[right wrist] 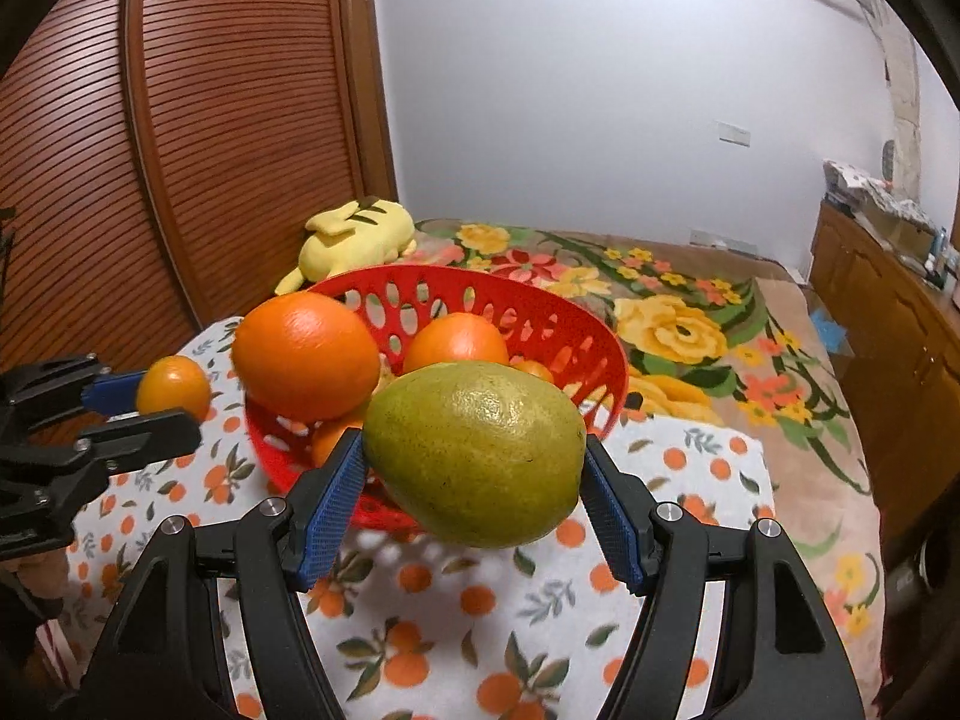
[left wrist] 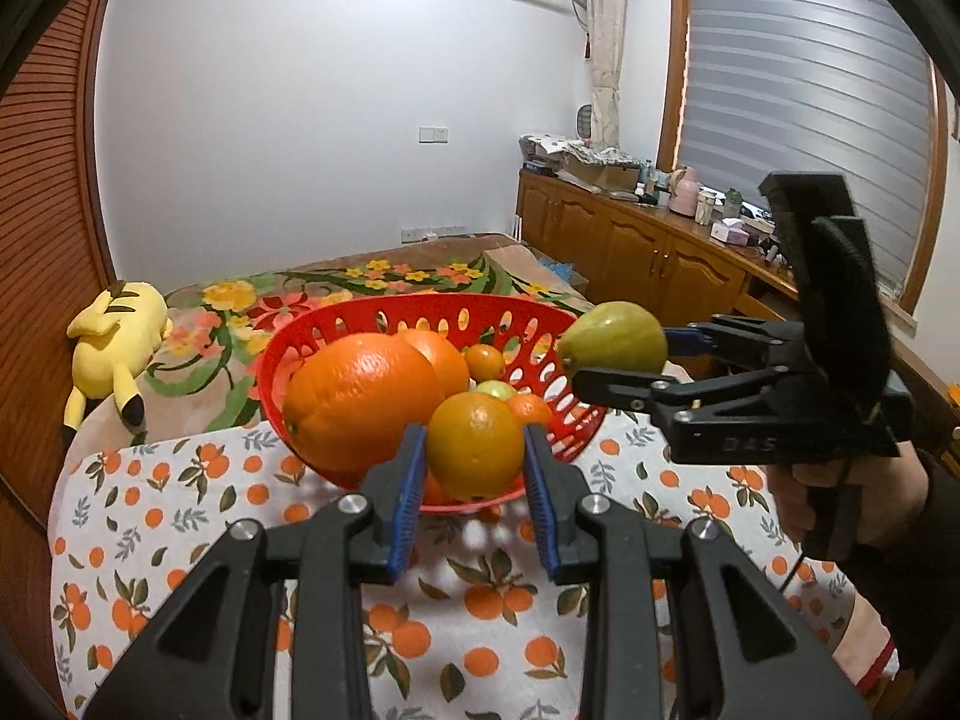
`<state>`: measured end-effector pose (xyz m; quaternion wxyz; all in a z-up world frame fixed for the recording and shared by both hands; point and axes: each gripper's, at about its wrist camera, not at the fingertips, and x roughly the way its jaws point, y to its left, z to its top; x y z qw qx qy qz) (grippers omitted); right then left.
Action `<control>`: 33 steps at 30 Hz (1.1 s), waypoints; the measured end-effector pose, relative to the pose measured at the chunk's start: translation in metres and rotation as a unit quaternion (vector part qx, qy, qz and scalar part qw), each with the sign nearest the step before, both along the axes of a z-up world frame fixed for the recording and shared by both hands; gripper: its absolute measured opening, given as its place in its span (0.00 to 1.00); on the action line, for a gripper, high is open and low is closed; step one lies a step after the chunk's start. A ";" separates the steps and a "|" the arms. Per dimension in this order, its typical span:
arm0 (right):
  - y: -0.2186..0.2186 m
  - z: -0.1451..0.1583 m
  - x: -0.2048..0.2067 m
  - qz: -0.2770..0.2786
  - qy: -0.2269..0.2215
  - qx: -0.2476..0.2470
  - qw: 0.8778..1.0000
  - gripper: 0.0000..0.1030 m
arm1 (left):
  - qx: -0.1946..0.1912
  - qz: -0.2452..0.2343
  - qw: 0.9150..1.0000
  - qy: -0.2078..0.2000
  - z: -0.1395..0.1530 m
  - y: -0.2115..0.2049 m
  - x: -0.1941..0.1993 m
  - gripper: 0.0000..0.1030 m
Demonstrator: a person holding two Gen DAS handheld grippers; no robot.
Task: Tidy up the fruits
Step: 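Open the right tool to drop the pomelo while the left tool releases the small orange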
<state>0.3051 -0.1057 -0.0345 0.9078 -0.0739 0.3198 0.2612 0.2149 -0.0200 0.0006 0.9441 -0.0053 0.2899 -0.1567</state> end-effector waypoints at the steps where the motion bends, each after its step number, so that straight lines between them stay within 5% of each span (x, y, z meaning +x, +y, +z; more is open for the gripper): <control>1: 0.002 -0.002 0.006 0.001 0.001 -0.002 1.000 0.70 | 0.000 -0.002 1.000 0.002 -0.001 0.000 0.003 0.29; 21: 0.015 -0.021 0.041 0.016 0.020 -0.005 1.000 0.70 | 0.003 -0.014 1.000 0.012 -0.009 -0.011 0.030 0.29; 33: -0.001 -0.002 0.039 0.003 -0.001 0.030 1.000 0.72 | 0.006 -0.018 1.000 0.022 -0.020 -0.016 0.038 0.29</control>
